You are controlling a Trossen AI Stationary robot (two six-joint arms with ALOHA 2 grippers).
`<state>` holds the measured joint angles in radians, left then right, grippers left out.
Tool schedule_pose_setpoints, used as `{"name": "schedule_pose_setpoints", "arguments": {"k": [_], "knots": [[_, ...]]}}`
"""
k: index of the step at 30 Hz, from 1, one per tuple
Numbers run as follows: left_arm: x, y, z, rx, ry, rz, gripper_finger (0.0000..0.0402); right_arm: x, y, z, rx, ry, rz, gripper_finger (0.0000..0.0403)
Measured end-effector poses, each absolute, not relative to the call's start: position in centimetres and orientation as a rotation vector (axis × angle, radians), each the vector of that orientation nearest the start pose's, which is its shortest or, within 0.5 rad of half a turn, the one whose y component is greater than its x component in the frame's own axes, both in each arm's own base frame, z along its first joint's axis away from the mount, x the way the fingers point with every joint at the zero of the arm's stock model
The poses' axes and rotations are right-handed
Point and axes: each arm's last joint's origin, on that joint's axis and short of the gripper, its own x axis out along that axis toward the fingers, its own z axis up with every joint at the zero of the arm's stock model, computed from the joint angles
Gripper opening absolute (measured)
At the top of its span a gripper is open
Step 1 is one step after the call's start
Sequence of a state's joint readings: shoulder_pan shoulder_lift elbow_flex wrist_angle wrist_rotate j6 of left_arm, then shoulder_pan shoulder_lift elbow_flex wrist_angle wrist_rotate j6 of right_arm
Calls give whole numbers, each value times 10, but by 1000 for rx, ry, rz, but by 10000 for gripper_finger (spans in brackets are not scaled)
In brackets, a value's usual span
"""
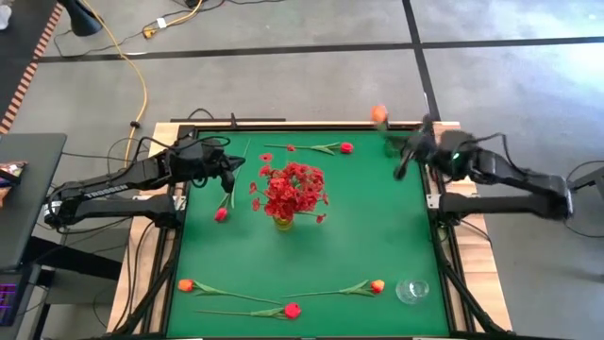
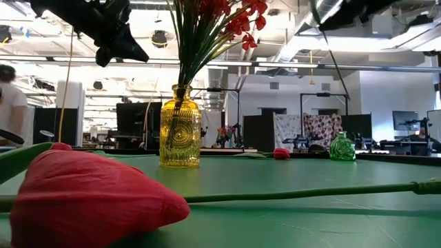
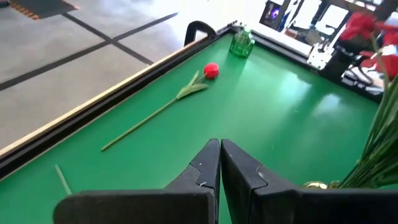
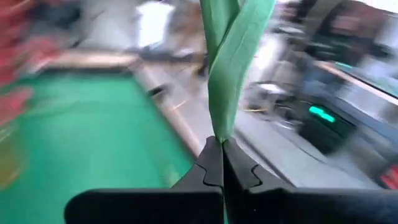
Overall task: Sort flowers into vase by color
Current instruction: Put the top orange flower into the green vase
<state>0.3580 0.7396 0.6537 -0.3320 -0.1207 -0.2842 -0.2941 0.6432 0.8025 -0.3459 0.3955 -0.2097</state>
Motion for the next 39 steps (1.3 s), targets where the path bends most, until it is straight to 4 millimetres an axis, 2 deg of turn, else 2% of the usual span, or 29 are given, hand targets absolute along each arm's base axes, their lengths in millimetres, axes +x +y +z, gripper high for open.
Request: {"name": "schedule_pose_setpoints", "arguments": {"k": [4, 8, 12, 15, 23, 39], "knots": [[151, 60, 281, -312, 353, 526, 0, 107, -75, 331, -78, 96, -919, 16], [151, 60, 281, -308, 353, 525, 0, 102, -97, 309, 10, -1, -1039, 15], [151, 60, 281, -309, 353, 525, 0, 104, -115, 294, 13, -18, -1126, 15], [151, 60, 281, -312, 351, 526, 0, 106, -124, 292, -32, 15, -1173, 15], [151, 60, 281, -299, 355, 524, 0, 112, -137, 285, -42, 51, -1256, 15], [150, 60, 279, -283, 388, 526, 0, 115, -140, 279, -9, 88, -1256, 15]]}}
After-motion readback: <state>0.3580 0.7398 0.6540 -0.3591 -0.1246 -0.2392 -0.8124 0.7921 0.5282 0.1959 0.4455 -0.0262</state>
